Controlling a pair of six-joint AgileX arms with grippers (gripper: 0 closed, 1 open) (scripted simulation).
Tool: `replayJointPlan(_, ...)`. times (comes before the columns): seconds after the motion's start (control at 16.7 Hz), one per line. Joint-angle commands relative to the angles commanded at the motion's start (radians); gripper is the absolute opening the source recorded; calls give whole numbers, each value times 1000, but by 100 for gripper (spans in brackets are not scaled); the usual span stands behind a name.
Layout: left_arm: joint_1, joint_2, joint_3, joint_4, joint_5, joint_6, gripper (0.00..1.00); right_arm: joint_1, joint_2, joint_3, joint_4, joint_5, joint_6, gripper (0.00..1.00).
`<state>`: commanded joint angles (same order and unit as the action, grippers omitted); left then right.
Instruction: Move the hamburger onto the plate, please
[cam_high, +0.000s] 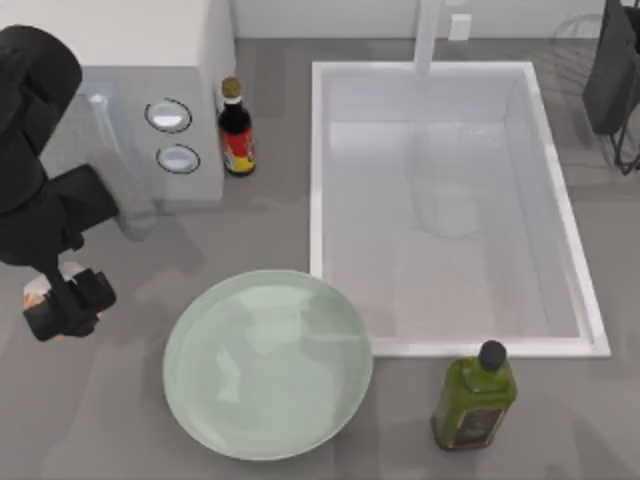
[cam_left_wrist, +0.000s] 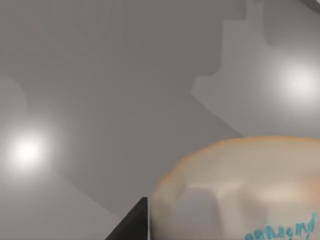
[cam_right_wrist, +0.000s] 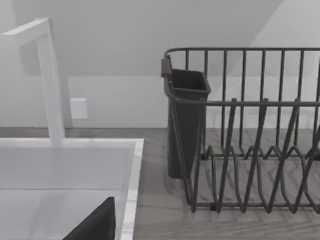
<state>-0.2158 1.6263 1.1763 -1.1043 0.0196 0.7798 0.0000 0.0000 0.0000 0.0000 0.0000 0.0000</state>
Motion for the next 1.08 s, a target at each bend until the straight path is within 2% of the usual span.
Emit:
replayJointPlan(0.18, -23, 16, 12, -5, -2, 62, 0, 0, 0, 0, 0, 0, 0, 100)
replayJointPlan(0.36, -66, 51, 38, -14, -6, 215, 0, 0, 0, 0, 0, 0, 0, 100)
replayJointPlan(0.66, -164, 134, 97, -38, -10, 594, 0, 0, 0, 0, 0, 0, 0, 100)
replayJointPlan(1.08, -349, 226, 160, -47, -2, 1199, 0, 0, 0, 0, 0, 0, 0, 100)
